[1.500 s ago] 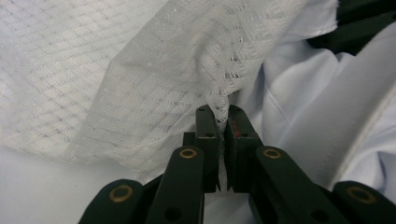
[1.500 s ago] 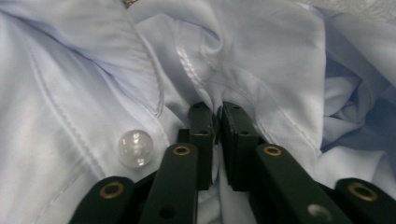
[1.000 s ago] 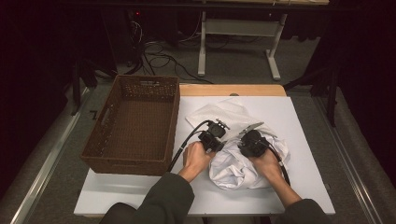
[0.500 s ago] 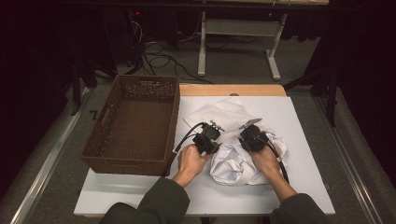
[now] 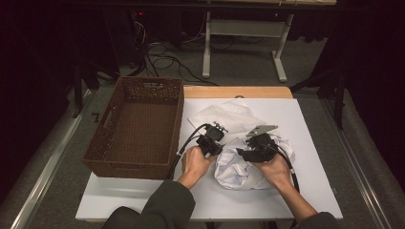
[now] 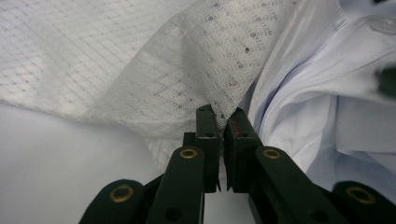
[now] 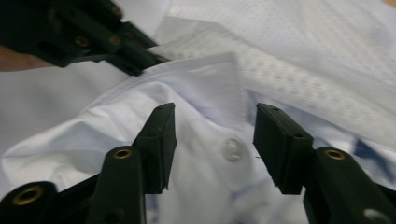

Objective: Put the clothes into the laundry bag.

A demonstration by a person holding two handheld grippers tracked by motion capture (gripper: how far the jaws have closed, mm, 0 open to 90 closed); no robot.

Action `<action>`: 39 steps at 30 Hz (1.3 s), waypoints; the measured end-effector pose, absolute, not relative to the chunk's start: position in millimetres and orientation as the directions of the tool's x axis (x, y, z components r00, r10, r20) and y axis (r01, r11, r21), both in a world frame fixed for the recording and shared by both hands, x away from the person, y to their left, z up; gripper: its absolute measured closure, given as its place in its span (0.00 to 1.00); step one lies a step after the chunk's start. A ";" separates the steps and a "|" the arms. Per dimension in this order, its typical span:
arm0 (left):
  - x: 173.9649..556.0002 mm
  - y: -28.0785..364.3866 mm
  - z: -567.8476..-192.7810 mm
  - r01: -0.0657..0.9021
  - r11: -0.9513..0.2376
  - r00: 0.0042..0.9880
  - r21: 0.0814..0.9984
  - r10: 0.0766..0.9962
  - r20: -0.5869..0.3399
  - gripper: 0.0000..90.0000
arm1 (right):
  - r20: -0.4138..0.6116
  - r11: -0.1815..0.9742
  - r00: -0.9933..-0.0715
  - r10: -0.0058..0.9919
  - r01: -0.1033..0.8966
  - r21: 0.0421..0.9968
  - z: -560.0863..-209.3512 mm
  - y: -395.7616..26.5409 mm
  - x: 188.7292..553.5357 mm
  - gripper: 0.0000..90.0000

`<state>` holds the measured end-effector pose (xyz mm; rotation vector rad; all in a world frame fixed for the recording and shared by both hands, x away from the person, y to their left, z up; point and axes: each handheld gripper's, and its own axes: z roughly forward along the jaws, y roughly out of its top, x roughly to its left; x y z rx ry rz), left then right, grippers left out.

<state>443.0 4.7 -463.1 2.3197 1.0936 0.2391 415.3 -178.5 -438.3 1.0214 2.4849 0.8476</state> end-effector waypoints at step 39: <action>427.6 13.5 -462.6 0.633 -0.510 0.663 0.582 0.746 -0.068 0.95 | -0.158 0.595 -0.651 0.742 0.533 0.602 -432.1 -181.8 417.4 0.52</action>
